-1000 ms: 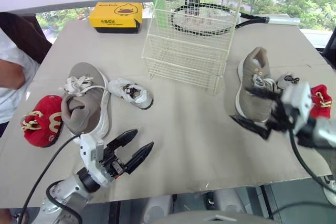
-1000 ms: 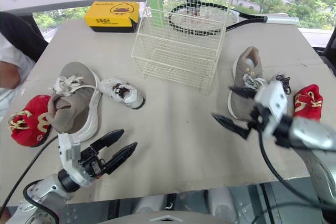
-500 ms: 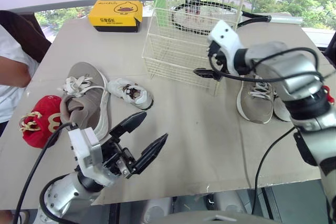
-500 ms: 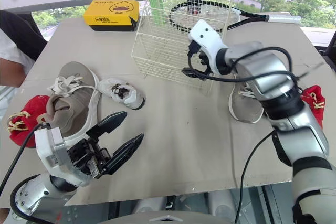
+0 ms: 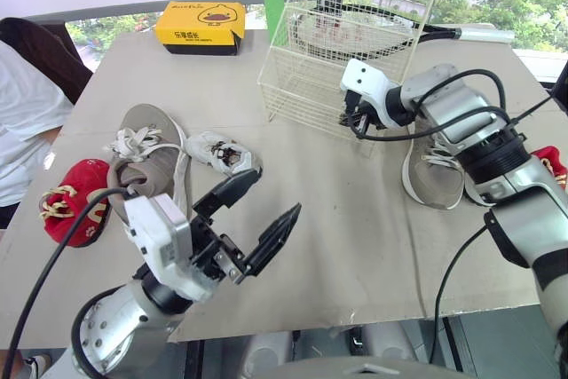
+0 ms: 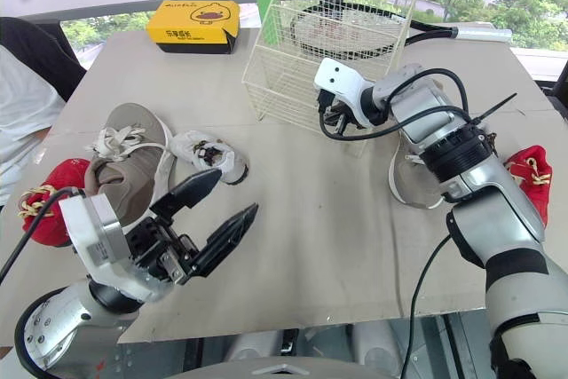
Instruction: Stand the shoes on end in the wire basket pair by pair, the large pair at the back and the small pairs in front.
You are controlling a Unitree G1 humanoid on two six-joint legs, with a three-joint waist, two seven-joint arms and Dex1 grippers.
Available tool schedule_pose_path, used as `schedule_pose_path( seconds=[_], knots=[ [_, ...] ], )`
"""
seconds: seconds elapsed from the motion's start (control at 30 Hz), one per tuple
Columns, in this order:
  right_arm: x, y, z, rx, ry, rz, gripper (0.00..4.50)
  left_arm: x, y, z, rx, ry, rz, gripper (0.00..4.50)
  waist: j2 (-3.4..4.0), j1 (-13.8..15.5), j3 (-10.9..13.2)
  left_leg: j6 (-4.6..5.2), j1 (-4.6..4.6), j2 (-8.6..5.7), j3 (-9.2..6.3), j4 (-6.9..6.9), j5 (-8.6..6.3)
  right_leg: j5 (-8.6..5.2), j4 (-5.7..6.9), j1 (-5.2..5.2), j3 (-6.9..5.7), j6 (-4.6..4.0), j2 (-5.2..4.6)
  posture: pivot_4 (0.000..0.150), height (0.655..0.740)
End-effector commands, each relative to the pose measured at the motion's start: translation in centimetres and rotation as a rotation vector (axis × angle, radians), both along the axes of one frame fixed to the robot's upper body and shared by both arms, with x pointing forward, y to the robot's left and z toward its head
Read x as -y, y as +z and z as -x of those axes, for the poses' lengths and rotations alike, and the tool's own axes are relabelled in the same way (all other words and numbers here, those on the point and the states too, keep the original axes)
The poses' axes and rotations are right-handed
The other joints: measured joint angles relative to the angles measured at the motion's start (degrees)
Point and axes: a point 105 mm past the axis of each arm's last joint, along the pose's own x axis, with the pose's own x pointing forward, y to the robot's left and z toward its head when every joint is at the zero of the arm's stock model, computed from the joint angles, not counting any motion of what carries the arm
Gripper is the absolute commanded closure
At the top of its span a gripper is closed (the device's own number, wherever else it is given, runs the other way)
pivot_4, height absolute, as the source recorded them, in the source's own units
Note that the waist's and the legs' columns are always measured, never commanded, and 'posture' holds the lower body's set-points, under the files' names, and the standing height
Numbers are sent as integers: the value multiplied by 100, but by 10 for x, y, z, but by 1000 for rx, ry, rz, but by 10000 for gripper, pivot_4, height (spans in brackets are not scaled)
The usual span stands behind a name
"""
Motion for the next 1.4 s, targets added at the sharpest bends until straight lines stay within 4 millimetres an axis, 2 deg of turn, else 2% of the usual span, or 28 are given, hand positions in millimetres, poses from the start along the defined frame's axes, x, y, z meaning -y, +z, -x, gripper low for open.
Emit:
schedule_pose_path(
  seconds=[0.03, 0.13, 0.2, 0.4, 0.67, 0.93, 1.2, 1.4],
  knots=[
    [4, 0, 30, -61, 128, -4, 44446, 5, 5, -8, -11, -6, -4, 0, 3, 35, 2, 0, -6, 0, -3, -1, 0, 3, -3, -5, -5, 5, 2, 1500, 7400],
    [13, -5, 52, -67, 217, 26, 44446, 11, 6, -10, -31, -24, -18, 0, 4, 35, 3, -1, -10, 6, 2, -13, 0, 2, -13, -13, -1, 7, 7, 1500, 7400],
    [18, -8, 58, -74, 226, 48, 44446, 12, 5, -10, -48, -32, -28, 0, 4, 64, 3, -1, -15, 7, -4, -17, 0, 0, -19, -15, -9, 12, 7, 1500, 7400],
    [31, -12, 60, -86, 154, 72, 44446, 3, -8, -2, -115, -44, -62, 0, 5, 76, 4, -1, -13, 6, 7, -16, -1, -4, -21, -15, 1, 5, 6, 1500, 7400],
    [35, -3, 70, -95, 134, 54, 44446, -20, -29, 17, -164, -37, -82, 0, 4, 107, 7, 0, -18, 1, 3, -14, -1, -15, -35, -9, -5, -13, 2, 1500, 7400],
    [41, -9, 74, -97, 150, 76, 44446, -30, -31, 20, -147, -30, -79, 0, 4, 97, 7, 1, -16, 3, 4, -11, -1, -15, -35, -7, -4, -13, 4, 1500, 7400],
    [32, -10, 77, -86, 181, 51, 44446, -34, -30, 23, -141, -24, -78, 0, 3, 87, 7, 1, -14, 4, 5, -11, -1, -14, -35, -4, -3, -12, 5, 1500, 7400],
    [36, -15, 81, -77, 218, 79, 44446, -37, -30, 23, -141, -10, -76, 0, 3, 86, 7, 1, -9, 9, 5, -11, -1, -15, -33, -3, -3, -13, 9, 1500, 7400]
  ],
)
